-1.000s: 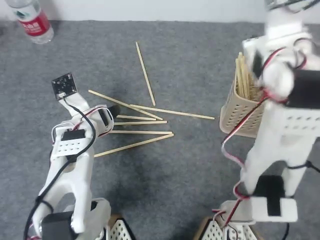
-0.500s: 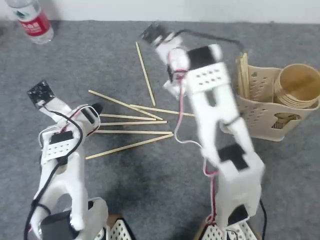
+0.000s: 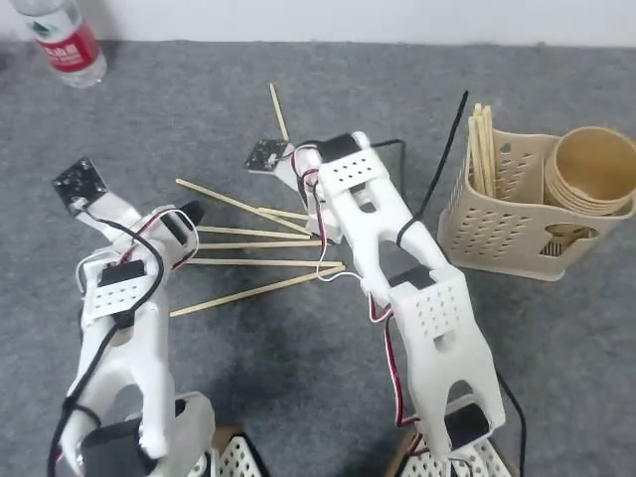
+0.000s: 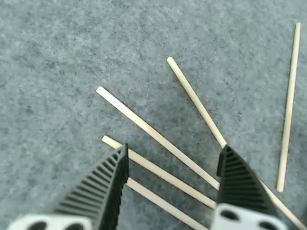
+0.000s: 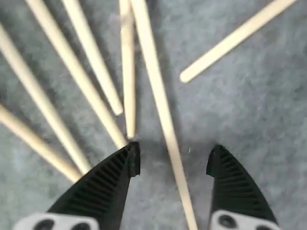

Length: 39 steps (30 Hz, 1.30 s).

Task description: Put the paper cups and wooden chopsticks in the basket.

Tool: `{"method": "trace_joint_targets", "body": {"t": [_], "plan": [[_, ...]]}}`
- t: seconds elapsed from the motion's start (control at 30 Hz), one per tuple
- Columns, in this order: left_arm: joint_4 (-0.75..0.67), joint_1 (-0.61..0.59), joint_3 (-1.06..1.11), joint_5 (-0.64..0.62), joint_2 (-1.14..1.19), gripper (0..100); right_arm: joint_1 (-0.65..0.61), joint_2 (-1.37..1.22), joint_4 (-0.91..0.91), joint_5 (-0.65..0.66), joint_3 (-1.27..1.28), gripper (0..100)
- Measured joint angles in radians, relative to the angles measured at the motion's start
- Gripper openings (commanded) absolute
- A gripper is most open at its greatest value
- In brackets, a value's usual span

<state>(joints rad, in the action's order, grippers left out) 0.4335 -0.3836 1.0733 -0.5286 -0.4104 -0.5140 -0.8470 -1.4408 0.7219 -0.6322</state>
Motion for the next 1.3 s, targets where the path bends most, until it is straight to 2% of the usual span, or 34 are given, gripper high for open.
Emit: {"method": "trace_joint_targets", "body": {"t": [0.1,0.17,0.3,0.47,0.7,0.87,1.1,1.2,1.3], "plan": [[0.0,0.0,0.0,0.0,0.0,28,0.006,-0.015,0.028,0.009,-0.003,0.0],[0.0,0.0,0.0,0.0,0.0,28,0.012,-0.017,0.028,0.026,-0.012,3.1],[0.0,0.0,0.0,0.0,0.0,28,0.012,-0.018,0.023,0.04,-0.006,0.7],[0.0,0.0,0.0,0.0,0.0,28,0.008,0.017,-0.106,0.038,-0.068,0.6],[0.0,0.0,0.0,0.0,0.0,28,-0.021,0.321,-0.31,0.037,-0.334,0.6],[0.0,0.003,0.0,0.0,0.0,28,0.0,0.559,-0.313,-0.068,-0.446,0.6],[0.0,0.003,0.0,0.0,0.0,28,0.169,0.845,-0.319,-0.298,-0.551,0.6],[0.0,0.003,0.0,0.0,0.0,28,0.25,0.973,-0.319,-0.4,-0.503,0.6],[0.0,0.003,0.0,0.0,0.0,28,0.331,1.106,-0.319,-0.486,-0.353,0.7]]}}
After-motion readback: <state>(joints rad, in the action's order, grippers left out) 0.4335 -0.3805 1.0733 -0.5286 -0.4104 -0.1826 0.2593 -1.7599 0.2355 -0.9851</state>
